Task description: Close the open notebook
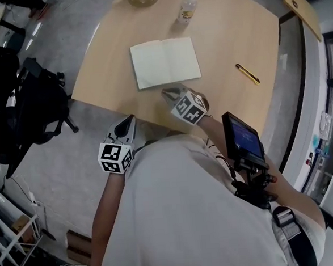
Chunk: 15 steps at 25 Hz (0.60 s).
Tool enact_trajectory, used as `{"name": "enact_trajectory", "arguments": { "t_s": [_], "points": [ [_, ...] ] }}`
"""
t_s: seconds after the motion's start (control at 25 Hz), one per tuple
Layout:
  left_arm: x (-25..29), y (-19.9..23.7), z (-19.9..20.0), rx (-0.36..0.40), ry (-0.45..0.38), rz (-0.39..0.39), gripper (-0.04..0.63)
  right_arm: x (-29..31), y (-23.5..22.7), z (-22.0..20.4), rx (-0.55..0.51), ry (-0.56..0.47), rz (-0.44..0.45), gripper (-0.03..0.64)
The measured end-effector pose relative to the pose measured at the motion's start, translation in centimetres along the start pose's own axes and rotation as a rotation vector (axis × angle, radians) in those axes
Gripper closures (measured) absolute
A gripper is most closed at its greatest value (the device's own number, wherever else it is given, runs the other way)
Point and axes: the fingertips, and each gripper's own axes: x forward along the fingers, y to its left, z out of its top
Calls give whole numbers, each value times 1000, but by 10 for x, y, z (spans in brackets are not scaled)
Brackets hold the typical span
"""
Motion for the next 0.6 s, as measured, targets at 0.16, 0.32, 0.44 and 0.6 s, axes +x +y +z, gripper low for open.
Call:
{"name": "enact_trajectory", "arguments": {
  "t_s": [0.16,0.32,0.44,0.6],
  "points": [
    [-13,11,-9,-57,-15,75,591,30,-9,2,-151,64,-9,598],
    [-29,19,-26,-118,-22,145,589,50,-11,3,-295,111,-12,598],
    [-37,22,-33,-143,-24,181,591,60,-11,2,-404,136,-17,592],
    [-41,22,-38,-154,-29,214,591,72,-10,-9,-514,182,-6,509]
  ]
}}
